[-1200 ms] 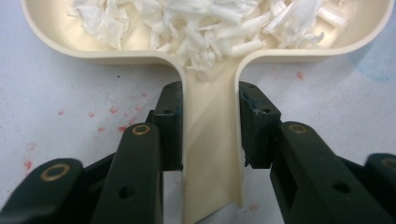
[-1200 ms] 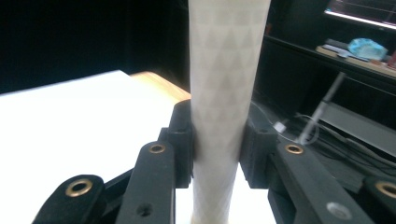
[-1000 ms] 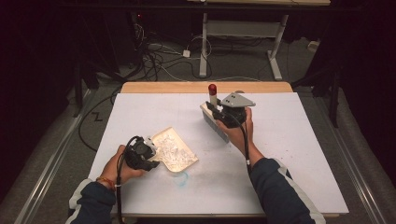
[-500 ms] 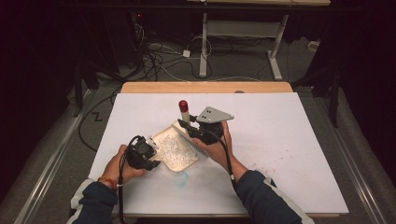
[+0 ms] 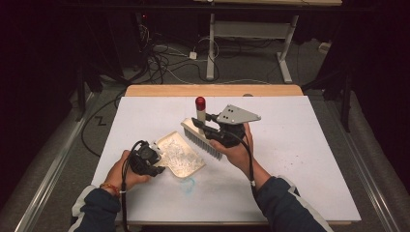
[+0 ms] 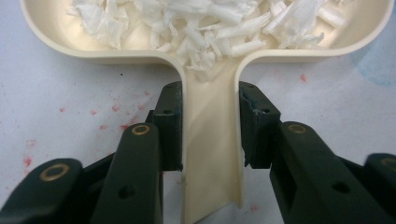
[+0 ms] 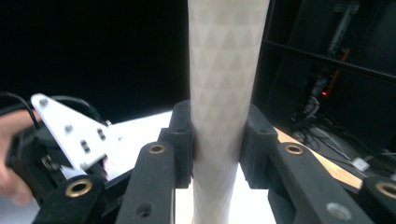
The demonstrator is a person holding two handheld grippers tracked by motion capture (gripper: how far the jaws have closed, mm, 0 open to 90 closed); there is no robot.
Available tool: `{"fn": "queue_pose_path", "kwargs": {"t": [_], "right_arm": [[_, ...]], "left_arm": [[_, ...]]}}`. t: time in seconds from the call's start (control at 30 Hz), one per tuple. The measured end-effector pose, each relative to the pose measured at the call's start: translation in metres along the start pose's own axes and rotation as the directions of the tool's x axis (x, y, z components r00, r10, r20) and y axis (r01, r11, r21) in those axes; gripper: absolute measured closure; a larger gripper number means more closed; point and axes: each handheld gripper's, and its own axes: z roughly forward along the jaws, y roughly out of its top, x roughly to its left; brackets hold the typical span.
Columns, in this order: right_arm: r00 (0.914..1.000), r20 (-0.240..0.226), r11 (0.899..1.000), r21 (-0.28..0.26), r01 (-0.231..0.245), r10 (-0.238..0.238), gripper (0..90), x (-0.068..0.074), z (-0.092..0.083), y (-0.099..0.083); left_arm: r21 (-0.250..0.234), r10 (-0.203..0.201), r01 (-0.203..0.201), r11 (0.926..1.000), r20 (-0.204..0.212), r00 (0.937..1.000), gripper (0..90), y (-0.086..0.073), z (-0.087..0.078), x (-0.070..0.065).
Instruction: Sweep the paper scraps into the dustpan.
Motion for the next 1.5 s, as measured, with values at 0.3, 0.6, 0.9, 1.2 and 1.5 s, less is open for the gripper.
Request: {"fn": "queue_pose_path", "kwargs": {"t": [0.3,0.6,0.9,1.2,1.5], "right_arm": [[0.9977,0.066,0.995,0.099,0.013,-0.02,70.4,-0.006,-0.021,-0.025],[0.9991,0.01,0.994,0.106,0.041,-0.042,70.4,0.028,-0.007,-0.038],[0.9949,-0.097,0.998,0.048,0.032,-0.027,70.5,0.047,-0.008,-0.026],[0.9974,-0.013,0.997,0.007,0.071,-0.071,70.4,0.031,-0.018,-0.012],[0.9812,0.127,0.989,0.048,0.14,-0.145,70.4,0.003,-0.003,-0.016]], "left_arm": [[0.007,-0.022,0.022,0.9997,0.001,0.9998,63.4,-0.002,-0.001,0.0],[0.019,-0.041,0.041,0.999,0.001,0.9992,63.5,-0.002,-0.001,-0.001],[0.03,-0.062,0.062,0.9976,0.011,0.998,63.4,-0.012,-0.006,0.002],[0.026,-0.085,0.084,0.9961,0.018,0.9963,63.4,-0.018,-0.008,0.004],[0.065,-0.072,0.07,0.9954,0.026,0.9971,63.5,-0.018,-0.01,0.005]]}}
